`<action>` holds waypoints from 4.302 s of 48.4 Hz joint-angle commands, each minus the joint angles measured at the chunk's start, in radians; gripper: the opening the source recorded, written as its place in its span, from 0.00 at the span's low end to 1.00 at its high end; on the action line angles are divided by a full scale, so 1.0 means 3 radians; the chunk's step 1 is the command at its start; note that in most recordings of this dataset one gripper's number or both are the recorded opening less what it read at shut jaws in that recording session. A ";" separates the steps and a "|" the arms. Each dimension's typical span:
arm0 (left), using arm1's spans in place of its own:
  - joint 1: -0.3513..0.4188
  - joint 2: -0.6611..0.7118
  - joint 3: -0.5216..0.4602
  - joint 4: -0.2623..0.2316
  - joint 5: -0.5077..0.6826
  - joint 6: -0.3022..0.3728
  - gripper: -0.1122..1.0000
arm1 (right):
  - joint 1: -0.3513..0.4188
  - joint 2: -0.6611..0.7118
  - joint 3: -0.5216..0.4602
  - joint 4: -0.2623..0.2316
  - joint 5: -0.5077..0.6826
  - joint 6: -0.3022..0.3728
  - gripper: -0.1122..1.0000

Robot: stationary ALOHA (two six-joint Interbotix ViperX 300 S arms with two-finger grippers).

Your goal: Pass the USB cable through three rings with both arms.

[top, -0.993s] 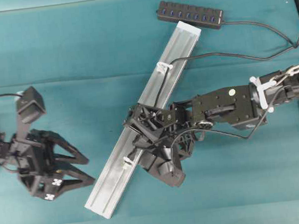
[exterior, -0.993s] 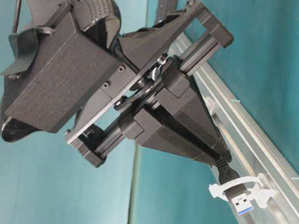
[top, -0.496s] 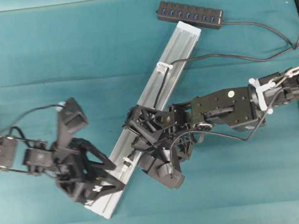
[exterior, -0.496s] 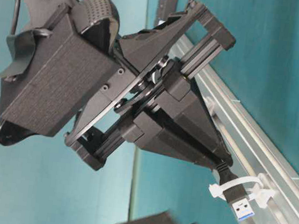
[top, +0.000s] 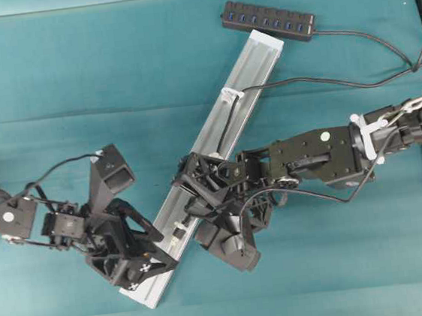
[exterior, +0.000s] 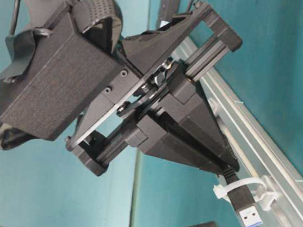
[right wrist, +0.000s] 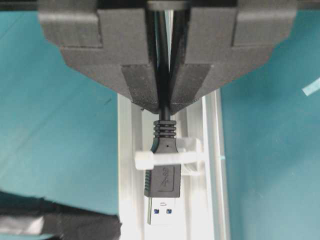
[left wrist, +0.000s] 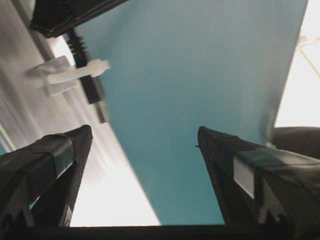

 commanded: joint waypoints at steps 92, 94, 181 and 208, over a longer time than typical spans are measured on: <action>0.0174 0.0317 -0.0169 0.0010 -0.0235 -0.0005 0.22 | 0.0072 0.0015 -0.0082 0.0046 -0.0056 0.0056 0.16; 0.0174 0.0317 -0.0169 0.0010 -0.0235 -0.0005 0.22 | 0.0072 0.0010 -0.0082 0.0046 -0.0051 0.0056 0.16; -0.0031 0.0159 0.0143 0.0020 -0.0266 -0.0343 0.19 | -0.0143 -0.0118 -0.0046 0.0046 0.0107 0.0164 0.87; -0.0251 -0.0220 0.0353 0.0020 -0.0240 -0.0644 0.19 | -0.0455 -0.0465 0.0245 0.0046 0.0020 0.0598 0.87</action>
